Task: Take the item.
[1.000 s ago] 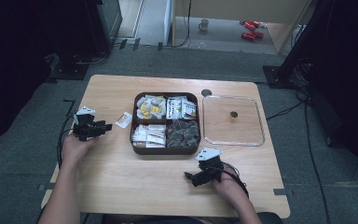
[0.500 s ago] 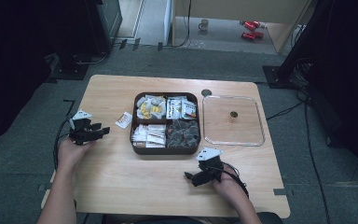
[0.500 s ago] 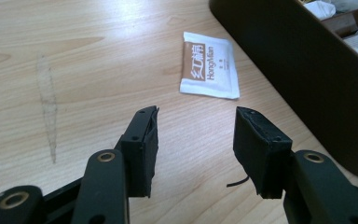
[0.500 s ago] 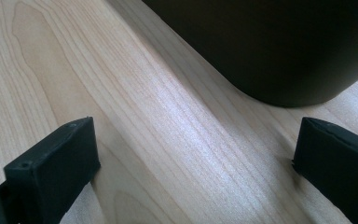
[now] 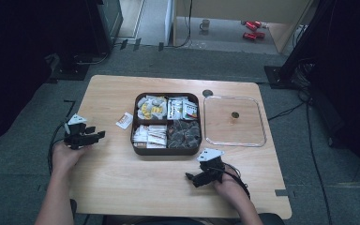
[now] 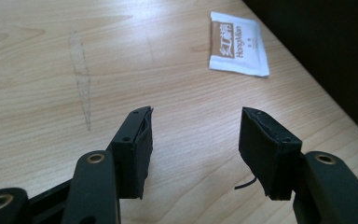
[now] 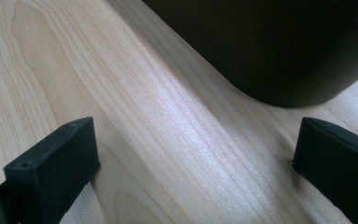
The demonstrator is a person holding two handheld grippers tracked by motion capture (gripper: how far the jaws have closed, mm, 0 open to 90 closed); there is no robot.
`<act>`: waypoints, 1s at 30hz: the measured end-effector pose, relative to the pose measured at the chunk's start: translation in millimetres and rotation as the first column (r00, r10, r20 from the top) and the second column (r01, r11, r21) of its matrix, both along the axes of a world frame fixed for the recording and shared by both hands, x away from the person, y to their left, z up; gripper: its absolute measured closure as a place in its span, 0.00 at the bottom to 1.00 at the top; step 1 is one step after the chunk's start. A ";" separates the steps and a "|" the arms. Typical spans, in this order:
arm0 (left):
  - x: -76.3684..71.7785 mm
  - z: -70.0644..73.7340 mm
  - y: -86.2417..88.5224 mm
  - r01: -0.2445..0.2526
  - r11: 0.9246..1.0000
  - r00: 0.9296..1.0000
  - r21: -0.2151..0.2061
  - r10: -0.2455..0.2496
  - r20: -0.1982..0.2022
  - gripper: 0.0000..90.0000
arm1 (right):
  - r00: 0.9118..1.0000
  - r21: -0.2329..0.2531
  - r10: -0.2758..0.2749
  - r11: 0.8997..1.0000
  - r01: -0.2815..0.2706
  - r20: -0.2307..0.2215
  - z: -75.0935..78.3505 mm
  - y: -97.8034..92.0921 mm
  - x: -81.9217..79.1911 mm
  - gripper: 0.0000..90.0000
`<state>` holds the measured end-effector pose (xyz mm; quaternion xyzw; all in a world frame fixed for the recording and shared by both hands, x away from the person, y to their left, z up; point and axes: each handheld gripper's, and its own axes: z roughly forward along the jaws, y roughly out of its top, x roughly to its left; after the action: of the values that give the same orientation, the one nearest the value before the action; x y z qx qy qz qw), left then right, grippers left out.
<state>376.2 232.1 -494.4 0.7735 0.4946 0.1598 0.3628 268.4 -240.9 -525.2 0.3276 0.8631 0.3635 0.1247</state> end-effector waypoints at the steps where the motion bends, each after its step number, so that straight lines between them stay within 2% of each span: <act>1: 0.2 -2.5 2.2 -0.003 1.000 1.000 0.001 0.003 0.000 0.50 | 1.000 0.000 0.000 1.000 0.000 0.000 0.0 0.0 0.0 0.00; 7: 0.7 -7.5 7.0 -0.016 1.000 1.000 0.010 0.016 0.000 0.49 | 1.000 -0.001 0.000 1.000 0.000 0.000 0.0 0.0 0.0 0.00; 13: 2.0 -12.0 9.5 -0.024 0.999 1.000 0.041 0.025 -0.012 0.49 | 1.000 0.001 0.000 1.000 0.000 0.001 -0.1 0.0 0.0 0.00; 18: 1.6 -13.9 10.7 -0.020 0.998 1.000 0.055 0.020 0.009 0.47 | 1.000 0.001 0.000 1.000 0.000 0.001 -0.1 0.0 0.0 0.00; 20: -0.1 -16.3 9.3 0.001 0.995 0.999 0.095 -0.005 0.039 0.44 | 1.000 0.001 0.000 1.000 0.000 0.001 -0.1 0.0 0.0 0.00; 21: -0.7 -16.9 8.8 0.005 0.995 0.999 0.101 -0.010 0.047 0.42 | 1.000 0.001 0.000 1.000 0.000 0.001 -0.1 0.0 0.0 0.00; 26: -1.2 -18.9 8.6 -0.009 0.996 0.998 0.091 0.004 0.058 0.37 | 1.000 0.001 0.000 1.000 0.000 0.001 -0.1 0.0 0.0 0.00; 27: -2.1 -21.8 7.8 -0.018 0.997 0.997 0.080 0.012 0.077 0.34 | 1.000 0.000 0.001 1.000 -0.001 0.000 0.0 -0.1 0.0 0.00; 30: -2.1 -21.7 6.8 -0.025 0.996 0.997 0.085 0.018 0.075 0.30 | 1.000 0.000 0.000 1.000 0.000 0.000 0.0 0.0 0.0 0.00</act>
<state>374.1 238.9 -516.1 0.7765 0.4819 0.2131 0.3456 268.4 -241.0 -525.2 0.3274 0.8633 0.3633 0.1247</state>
